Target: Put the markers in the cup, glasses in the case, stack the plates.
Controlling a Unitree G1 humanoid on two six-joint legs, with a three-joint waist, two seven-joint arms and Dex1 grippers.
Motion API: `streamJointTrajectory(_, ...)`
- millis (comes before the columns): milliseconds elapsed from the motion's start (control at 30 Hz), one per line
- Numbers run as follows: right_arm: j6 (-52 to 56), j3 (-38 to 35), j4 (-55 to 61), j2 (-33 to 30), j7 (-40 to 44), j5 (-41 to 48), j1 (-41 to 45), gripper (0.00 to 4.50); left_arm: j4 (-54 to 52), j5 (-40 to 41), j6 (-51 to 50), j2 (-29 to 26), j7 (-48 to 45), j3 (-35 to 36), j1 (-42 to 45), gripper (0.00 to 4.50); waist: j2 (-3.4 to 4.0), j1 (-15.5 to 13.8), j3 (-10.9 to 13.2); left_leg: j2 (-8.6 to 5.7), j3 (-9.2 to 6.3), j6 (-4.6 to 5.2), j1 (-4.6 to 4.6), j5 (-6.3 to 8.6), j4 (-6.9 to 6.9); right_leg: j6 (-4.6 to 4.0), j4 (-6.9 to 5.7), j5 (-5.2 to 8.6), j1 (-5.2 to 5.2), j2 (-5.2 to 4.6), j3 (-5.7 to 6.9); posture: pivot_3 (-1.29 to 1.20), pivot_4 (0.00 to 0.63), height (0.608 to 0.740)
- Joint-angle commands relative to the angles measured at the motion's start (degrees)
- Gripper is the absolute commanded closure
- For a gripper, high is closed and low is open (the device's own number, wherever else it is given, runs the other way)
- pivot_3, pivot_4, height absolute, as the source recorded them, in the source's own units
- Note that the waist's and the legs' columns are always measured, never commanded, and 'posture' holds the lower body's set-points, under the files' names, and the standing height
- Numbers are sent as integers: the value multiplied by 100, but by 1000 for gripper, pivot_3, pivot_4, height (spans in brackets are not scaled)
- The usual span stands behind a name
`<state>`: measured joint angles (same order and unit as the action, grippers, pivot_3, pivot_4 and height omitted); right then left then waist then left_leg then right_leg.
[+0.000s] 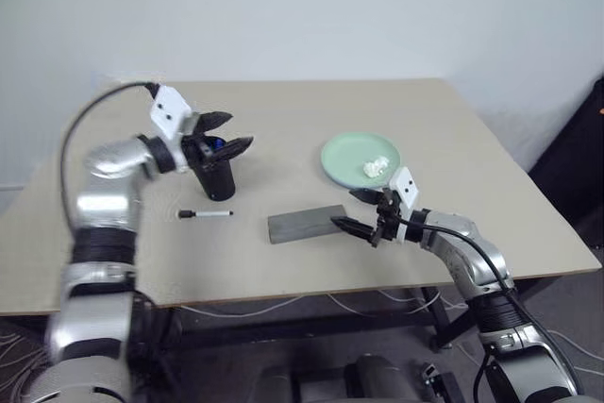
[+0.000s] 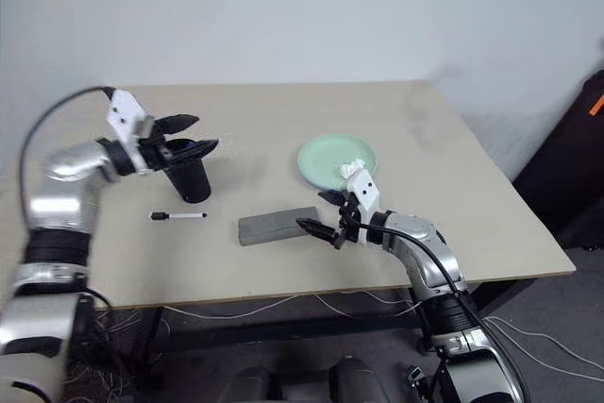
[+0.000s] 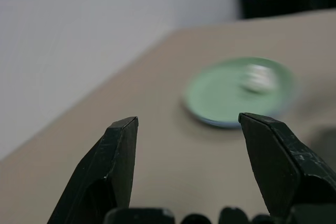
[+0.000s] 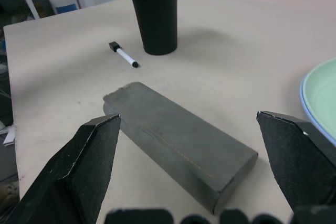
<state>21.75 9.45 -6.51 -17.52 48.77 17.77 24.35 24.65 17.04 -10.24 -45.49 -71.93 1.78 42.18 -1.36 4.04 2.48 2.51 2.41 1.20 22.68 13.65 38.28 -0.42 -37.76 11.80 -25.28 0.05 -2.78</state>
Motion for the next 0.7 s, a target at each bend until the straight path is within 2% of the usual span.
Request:
streamJointTrajectory(33, -162, -55, 81, 24, 29, -13, 219, 0, -255, -48, -387, -339, -867, -414, 2, 1284, 0, 4, 0, 0, 0, 0, 0, 0, 1, 0, 0, 0, 0, 0, 0, 0, 0, 740)
streamJointTrajectory(133, -180, -49, 37, 39, 33, -24, 254, 0, -67, -343, -335, -546, -1209, -697, 102, 1284, -3, 6, 1, 1, -1, 1, 0, -1, 7, -2, -1, 1, 1, 0, 1, 0, 0, 740)
streamJointTrajectory(300, -221, -51, -30, 61, 27, -30, 295, 0, 1107, -1699, 614, -801, -1329, -1614, 547, 1284, -2, 12, 2, 2, 0, 1, -1, -1, 6, -4, -3, 2, -1, 3, -1, 0, 0, 740)
streamJointTrajectory(433, -241, -53, -40, 83, 4, -46, 273, 0, 2303, -2533, 1269, -597, -1094, -2117, 1167, 1284, -4, -15, 2, 2, -2, 1, 6, -1, 5, -2, -1, 1, -6, 4, 2, 0, 0, 740)
streamJointTrajectory(700, -226, -98, 14, 72, -54, -65, 226, 0, 3770, -3300, 1910, -89, -778, -2419, 1831, 1284, -6, -26, 2, -1, 1, 3, 12, 1, 7, 3, 0, 3, -10, 0, -1, 0, 0, 740)
